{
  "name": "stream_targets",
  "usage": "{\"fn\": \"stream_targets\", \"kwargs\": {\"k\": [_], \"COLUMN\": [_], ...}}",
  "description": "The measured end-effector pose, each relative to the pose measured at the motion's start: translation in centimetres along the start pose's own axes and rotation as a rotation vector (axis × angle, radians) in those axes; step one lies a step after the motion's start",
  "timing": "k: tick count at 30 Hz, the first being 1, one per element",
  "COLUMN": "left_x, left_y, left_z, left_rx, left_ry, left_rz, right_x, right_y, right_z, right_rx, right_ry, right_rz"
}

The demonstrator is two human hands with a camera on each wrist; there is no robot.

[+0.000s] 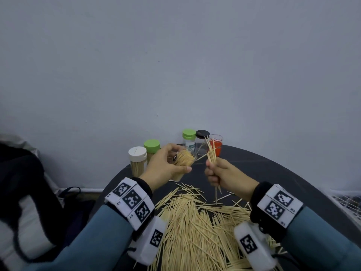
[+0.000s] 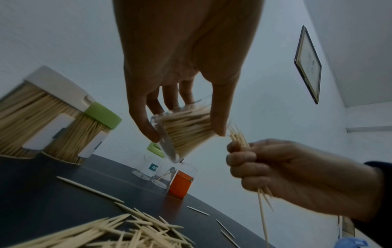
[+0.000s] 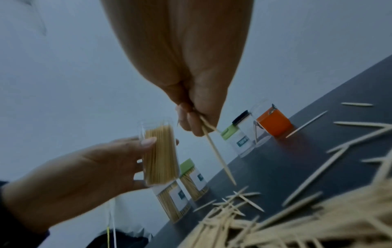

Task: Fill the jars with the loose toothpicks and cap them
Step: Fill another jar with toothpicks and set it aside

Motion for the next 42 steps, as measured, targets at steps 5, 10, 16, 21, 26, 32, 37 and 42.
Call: {"fn": "stream_targets", "kwargs": {"k": [5,10,16,21,26,32,37,42], "left_x": [-0.4,-0.9,-1.1,-1.2,-1.6,-1.3,-0.7,-0.4], "left_y": [0.8,1.7,2.2,2.0,1.9,1.5,1.2,1.1], "left_z": [-0.8,-2.2,-3.0,-3.8,-4.4,-4.4,-4.4,-4.4], "left_rx": [0.117,0.278,0.34,0.378,0.395,0.399,0.399,0.416], "left_ry": [-0.062,-0.196,-0.253,-0.212,-0.119,-0.041,-0.083,-0.098], "left_rz": [-0.024,-0.057,-0.069,-0.094,-0.107,-0.076,-0.055,-0.039], "right_x": [2.4,5.3,7.0,4.0,1.1,-0.7,-1.6,-2.3], "right_y": [0.0,0.7,1.7,1.6,2.1,1.9,1.8,1.6], "right_z": [0.3,-0.2,-0.3,-0.4,-0.9,-1.3,-1.4,-1.1], "right_rx": [-0.003,-0.017,-0.105,-0.188,-0.228,-0.208,-0.247,-0.233], "right_ry": [-0.138,-0.195,-0.336,-0.328,-0.247,-0.278,-0.227,-0.193], "right_rz": [0.122,0.287,0.463,0.447,0.362,0.268,0.155,0.051]}}
Point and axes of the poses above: each hand's wrist, its own y-axis away from the middle knuckle, its own z-axis out of the back of the hand, x = y × z, the point moved 7 cm from there along -y, towards the middle knuckle, and after that the axes turned 11 degrees about -y, right-handed, at the moved point
